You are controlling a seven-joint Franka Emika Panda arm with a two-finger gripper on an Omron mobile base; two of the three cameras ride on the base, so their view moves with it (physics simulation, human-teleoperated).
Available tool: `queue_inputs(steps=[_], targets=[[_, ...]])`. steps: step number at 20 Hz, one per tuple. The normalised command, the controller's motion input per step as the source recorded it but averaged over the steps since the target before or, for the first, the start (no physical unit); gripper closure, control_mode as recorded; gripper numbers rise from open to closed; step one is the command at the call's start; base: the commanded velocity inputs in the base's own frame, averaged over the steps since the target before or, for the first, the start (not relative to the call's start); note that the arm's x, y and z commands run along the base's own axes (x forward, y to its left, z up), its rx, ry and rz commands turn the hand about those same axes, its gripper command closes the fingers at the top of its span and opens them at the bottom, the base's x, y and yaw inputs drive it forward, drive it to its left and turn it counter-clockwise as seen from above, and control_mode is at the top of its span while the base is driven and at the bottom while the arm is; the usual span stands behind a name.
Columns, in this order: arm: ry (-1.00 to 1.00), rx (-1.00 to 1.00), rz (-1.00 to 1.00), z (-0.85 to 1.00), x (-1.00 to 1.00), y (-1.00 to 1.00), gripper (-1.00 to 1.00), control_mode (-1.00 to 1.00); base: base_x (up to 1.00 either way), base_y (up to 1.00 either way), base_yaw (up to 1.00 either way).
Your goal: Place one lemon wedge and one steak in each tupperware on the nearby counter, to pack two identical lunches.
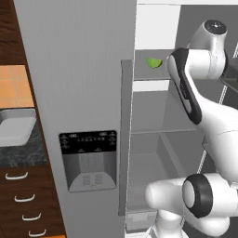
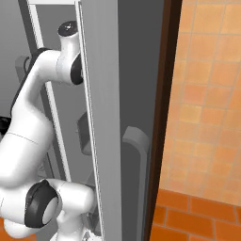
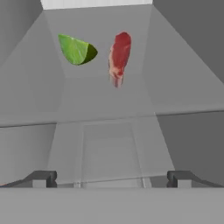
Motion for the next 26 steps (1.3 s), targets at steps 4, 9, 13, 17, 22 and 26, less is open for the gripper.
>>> queue_inputs(steps=[4, 9, 13, 17, 22, 26], targets=[[0.00, 0.00, 0.00, 0.00, 0.63, -0.15, -1.00, -1.00, 0.00, 0.00, 0.00], [0.00, 0.00, 0.00, -0.04, 0.64, -0.19, -1.00, -1.00, 0.00, 0.00, 0.00], [0.00, 0.00, 0.00, -0.17, 0.56, -0.10, -1.00, -1.00, 0.00, 0.00, 0.00], [0.00, 0.00, 0.00, -0.25, 0.70, -0.01, -1.00, -1.00, 0.00, 0.00, 0.00], [0.01, 0.00, 0.00, -0.21, 0.70, -0.13, -1.00, -1.00, 0.00, 0.00, 0.00], [0.04, 0.00, 0.00, -0.09, 0.61, -0.21, -1.00, -1.00, 0.00, 0.00, 0.00]])
